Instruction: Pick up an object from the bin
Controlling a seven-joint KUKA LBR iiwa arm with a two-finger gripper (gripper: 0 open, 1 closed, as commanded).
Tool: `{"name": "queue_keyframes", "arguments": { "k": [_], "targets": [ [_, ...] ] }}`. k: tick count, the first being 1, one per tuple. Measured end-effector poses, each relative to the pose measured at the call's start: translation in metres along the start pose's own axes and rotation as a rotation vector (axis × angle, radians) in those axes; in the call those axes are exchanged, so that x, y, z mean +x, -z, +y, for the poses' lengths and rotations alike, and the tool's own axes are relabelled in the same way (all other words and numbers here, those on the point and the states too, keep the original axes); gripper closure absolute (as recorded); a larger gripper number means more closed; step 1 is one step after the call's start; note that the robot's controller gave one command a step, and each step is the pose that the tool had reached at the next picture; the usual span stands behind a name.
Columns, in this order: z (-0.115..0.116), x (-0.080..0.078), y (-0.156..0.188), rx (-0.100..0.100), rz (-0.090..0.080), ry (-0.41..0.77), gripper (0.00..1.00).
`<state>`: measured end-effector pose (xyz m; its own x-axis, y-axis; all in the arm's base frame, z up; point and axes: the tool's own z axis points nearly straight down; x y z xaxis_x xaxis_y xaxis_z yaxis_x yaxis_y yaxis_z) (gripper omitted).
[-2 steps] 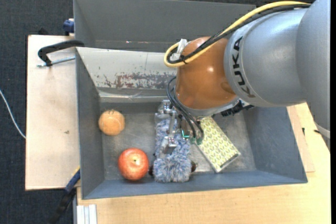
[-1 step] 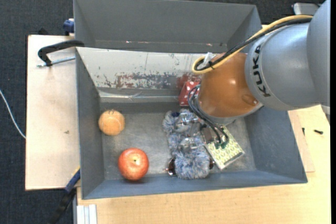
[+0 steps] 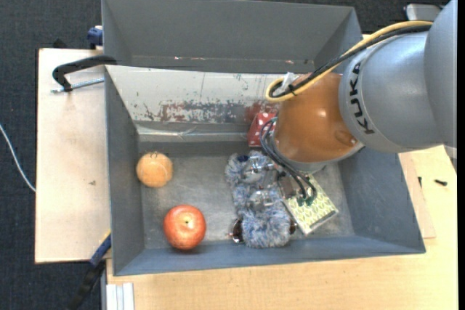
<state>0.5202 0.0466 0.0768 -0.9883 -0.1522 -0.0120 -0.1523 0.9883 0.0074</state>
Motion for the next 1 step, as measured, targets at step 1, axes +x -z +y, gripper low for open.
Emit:
{"name": "queue_keyframes", "arguments": {
  "k": [1],
  "targets": [
    [-0.0005, -0.0184, 0.1996, 0.007, 0.009, -0.006, 1.00]
  ]
}}
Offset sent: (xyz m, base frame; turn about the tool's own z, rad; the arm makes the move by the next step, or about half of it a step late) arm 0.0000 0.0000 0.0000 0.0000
